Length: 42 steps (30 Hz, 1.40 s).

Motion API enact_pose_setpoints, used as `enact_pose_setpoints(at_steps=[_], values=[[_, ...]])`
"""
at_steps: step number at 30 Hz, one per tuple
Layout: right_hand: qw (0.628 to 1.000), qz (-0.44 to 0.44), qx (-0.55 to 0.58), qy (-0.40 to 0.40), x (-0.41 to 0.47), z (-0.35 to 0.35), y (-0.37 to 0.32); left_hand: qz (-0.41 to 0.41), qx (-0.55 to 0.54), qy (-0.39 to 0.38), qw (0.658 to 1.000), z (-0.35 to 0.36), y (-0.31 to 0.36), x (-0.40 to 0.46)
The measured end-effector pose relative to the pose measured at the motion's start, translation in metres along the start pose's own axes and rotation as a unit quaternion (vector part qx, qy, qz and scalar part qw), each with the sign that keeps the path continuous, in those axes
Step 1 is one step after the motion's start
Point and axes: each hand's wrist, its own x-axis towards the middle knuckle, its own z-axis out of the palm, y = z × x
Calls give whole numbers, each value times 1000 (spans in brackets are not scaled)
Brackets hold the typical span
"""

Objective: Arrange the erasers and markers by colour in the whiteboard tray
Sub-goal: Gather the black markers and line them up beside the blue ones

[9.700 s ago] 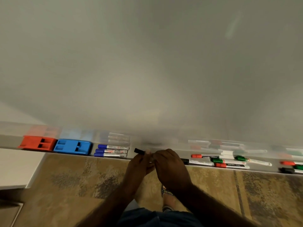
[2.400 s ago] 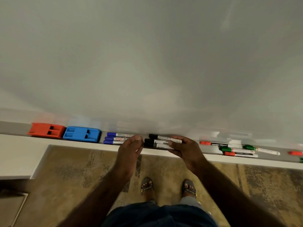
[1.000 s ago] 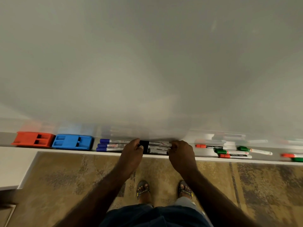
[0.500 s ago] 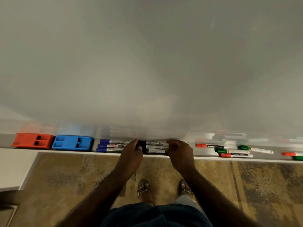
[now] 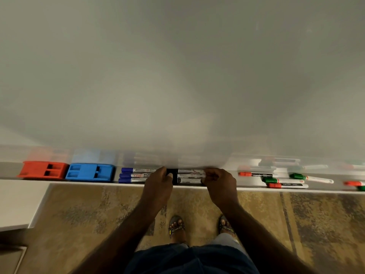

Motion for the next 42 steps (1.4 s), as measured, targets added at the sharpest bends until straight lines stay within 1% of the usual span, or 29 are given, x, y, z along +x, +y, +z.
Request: enact_pose_setpoints(at_steps=[3, 6, 9, 11, 14, 16, 19, 23, 26, 29, 32, 42], values=[[999, -37, -4, 36, -8, -1, -2, 21, -15, 31, 999, -13, -1, -4], [997, -56, -15, 44, -17, 4, -8, 28, -35, 73, 996, -37, -4, -5], [996, -90, -12, 21, -26, 14, -21, 25, -46, 132, 990, -64, -14, -4], [995, -97, 10, -18, -32, 24, -31, 13, -39, 152, 988, -78, -24, -2], [991, -70, 67, -97, -39, 43, -47, -39, -16, 153, 987, -91, -39, 3], [984, -51, 79, -153, -42, 55, -57, -81, -9, 144, 986, -95, -45, 7], [974, -49, 77, -206, -45, 70, -69, -98, -29, 130, 986, -94, -47, 9], [972, -57, 56, -219, -49, 86, -81, -95, -69, 124, 985, -89, -47, 10], [974, -64, 11, -219, -48, 93, -87, -103, -79, 128, 983, -86, -46, 13], [970, -47, -1, -237, -46, 97, -91, -105, -87, 144, 980, -84, -42, 15], [971, -47, -28, -234, -47, 102, -92, -107, -81, 147, 980, -84, -43, 19], [972, -43, -22, -229, -47, 107, -94, -103, -68, 139, 983, -87, -47, 23]])
